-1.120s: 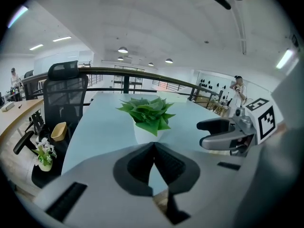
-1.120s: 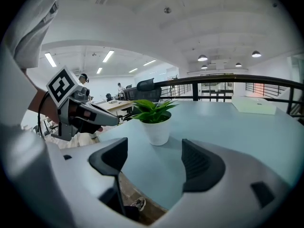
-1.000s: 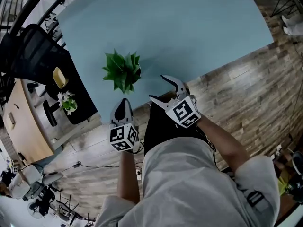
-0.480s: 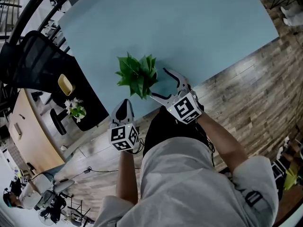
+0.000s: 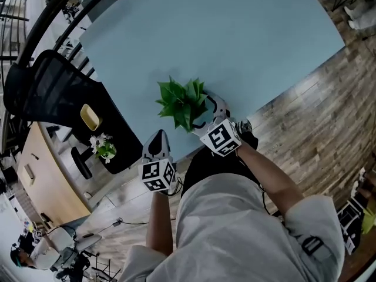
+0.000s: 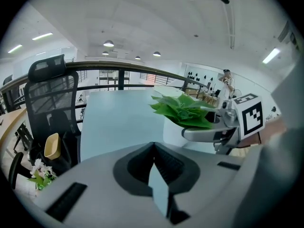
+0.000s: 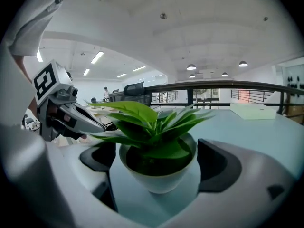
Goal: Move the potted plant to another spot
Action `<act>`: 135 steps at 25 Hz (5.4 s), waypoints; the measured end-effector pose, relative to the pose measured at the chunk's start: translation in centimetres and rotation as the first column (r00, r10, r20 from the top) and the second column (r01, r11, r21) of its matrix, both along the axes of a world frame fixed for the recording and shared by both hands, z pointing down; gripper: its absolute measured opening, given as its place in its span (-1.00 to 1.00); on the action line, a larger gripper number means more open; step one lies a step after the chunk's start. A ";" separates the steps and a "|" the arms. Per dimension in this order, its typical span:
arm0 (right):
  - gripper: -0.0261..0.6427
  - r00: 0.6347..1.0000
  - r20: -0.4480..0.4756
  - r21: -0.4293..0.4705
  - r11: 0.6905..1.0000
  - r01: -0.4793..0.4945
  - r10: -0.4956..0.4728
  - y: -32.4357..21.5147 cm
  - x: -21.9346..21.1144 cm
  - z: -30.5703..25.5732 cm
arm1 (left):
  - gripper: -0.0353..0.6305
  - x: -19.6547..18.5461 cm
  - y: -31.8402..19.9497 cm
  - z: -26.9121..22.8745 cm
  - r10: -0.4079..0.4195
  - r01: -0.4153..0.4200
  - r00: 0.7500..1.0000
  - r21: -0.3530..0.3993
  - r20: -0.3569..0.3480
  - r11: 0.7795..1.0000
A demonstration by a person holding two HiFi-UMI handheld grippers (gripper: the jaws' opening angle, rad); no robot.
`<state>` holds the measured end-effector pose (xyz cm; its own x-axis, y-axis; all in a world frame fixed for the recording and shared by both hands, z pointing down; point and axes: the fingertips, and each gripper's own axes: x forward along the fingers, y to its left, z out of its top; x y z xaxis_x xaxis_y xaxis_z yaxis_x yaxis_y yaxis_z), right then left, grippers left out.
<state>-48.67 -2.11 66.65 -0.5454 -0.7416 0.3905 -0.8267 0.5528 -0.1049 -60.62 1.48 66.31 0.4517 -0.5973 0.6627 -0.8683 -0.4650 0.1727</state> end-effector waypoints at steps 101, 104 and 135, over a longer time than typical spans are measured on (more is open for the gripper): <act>0.61 0.896 0.034 0.332 0.841 -0.428 0.442 8.0 47.2 -21.0 | -0.86 49.6 1.7 -11.7 0.511 -0.474 0.849 0.232 -0.135 0.849; 0.61 0.891 0.019 0.325 0.840 -0.434 0.453 7.2 49.1 -20.8 | -0.86 52.1 0.5 -11.2 0.531 -0.495 0.835 0.225 -0.141 0.839; 0.61 0.893 -0.006 0.249 0.865 -0.435 0.450 -7.3 62.0 -20.2 | -0.86 61.6 -14.5 -10.6 0.429 -0.387 0.868 0.201 -0.249 0.900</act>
